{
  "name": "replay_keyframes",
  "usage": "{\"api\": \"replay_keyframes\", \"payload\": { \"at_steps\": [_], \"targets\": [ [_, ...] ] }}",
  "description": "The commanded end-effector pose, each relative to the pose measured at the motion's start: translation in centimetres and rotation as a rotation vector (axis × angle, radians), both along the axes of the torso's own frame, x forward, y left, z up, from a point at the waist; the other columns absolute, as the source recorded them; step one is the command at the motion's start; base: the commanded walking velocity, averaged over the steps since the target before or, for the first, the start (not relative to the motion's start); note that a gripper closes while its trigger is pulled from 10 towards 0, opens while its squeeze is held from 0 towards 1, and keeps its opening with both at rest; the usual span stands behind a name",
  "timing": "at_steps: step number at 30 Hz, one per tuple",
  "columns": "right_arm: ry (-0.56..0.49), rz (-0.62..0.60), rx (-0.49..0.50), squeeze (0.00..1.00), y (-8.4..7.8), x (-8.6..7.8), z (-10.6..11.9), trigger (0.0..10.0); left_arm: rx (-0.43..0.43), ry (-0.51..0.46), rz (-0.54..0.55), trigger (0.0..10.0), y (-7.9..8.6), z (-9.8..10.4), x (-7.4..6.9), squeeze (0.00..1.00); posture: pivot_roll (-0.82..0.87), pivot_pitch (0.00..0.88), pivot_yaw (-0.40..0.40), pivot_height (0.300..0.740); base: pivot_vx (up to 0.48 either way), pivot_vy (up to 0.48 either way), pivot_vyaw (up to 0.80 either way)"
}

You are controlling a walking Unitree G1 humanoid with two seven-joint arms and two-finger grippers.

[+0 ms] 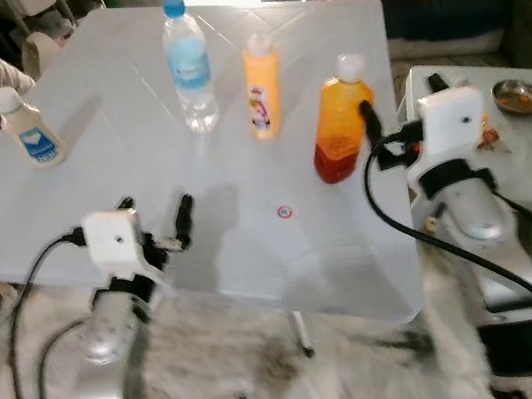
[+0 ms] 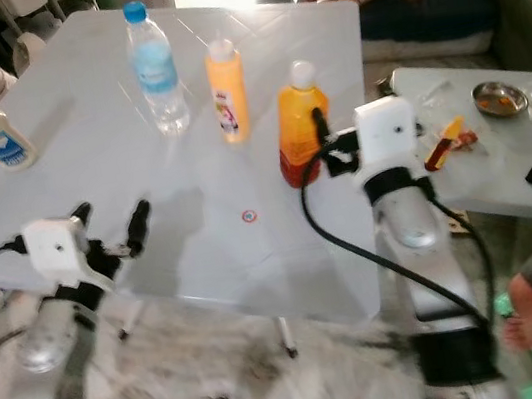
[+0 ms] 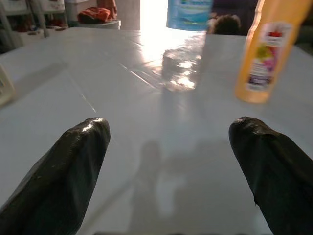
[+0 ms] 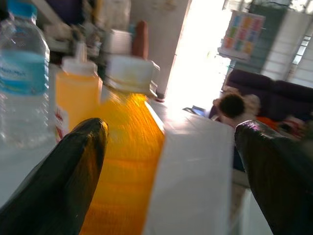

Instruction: Restocking fridge

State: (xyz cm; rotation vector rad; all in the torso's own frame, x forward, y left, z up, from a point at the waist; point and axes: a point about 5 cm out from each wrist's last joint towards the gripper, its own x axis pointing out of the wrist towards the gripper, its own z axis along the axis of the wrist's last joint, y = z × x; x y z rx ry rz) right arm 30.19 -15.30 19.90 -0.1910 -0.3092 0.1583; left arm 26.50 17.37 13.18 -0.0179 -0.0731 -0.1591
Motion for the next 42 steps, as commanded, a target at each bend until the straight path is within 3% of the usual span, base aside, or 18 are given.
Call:
{"api": "replay_keyframes", "payload": {
  "at_steps": [1,12,25,26,27,32,33,34,35,42],
  "targets": [
    [0.006,0.011,0.004,0.0,-0.3,-0.1,-0.1,10.0,0.0,-0.007,-0.009,10.0,-0.4,0.1,-0.1,0.0,0.02,0.145,-0.013,0.74,0.0,0.0,0.0],
    [0.033,0.086,0.0,0.0,1.1,-1.3,-1.1,10.0,0.001,-0.011,-0.014,10.0,-0.4,0.2,-0.2,0.0,0.02,0.148,-0.014,0.74,0.0,0.0,0.0],
    [0.018,0.146,0.018,0.0,2.1,-1.5,-0.5,10.0,0.007,-0.011,-0.015,10.0,-0.5,0.1,-0.1,0.0,0.02,0.148,-0.011,0.74,0.0,0.0,0.0],
    [0.016,0.146,0.023,0.54,2.1,-1.5,-0.5,10.0,0.007,-0.01,-0.015,10.0,-0.5,0.1,-0.1,0.0,0.02,0.149,-0.012,0.74,0.0,0.0,0.0],
    [0.009,0.139,0.019,1.0,2.0,-1.3,-0.4,10.0,0.007,-0.008,-0.016,10.0,-0.6,0.1,-0.1,0.0,0.02,0.149,-0.012,0.74,0.0,0.0,0.0],
    [-0.005,0.124,0.024,1.0,1.7,-0.6,0.1,10.0,0.006,-0.007,-0.018,10.0,-0.6,0.1,-0.1,0.0,0.02,0.151,-0.011,0.74,0.0,0.0,0.0],
    [-0.01,0.116,0.029,0.67,1.5,-0.1,0.5,10.0,0.006,-0.008,-0.018,10.0,-0.6,0.1,-0.1,0.0,0.02,0.151,-0.011,0.74,0.0,0.0,0.0],
    [-0.01,0.116,0.029,0.67,1.5,-0.1,0.5,10.0,0.006,-0.008,-0.018,10.0,-0.6,0.1,-0.1,0.0,0.02,0.151,-0.011,0.74,0.0,0.0,0.0],
    [-0.01,0.12,0.052,0.0,1.5,0.5,0.8,10.0,0.007,-0.009,-0.017,10.0,-0.6,0.1,-0.1,0.0,0.02,0.151,-0.011,0.74,0.0,0.0,0.0],
    [-0.025,0.12,0.084,0.0,1.5,1.6,1.9,10.0,0.011,-0.016,-0.026,10.0,-0.7,0.3,-0.2,0.0,0.03,0.153,-0.013,0.74,0.0,0.0,0.0]
  ]
}}
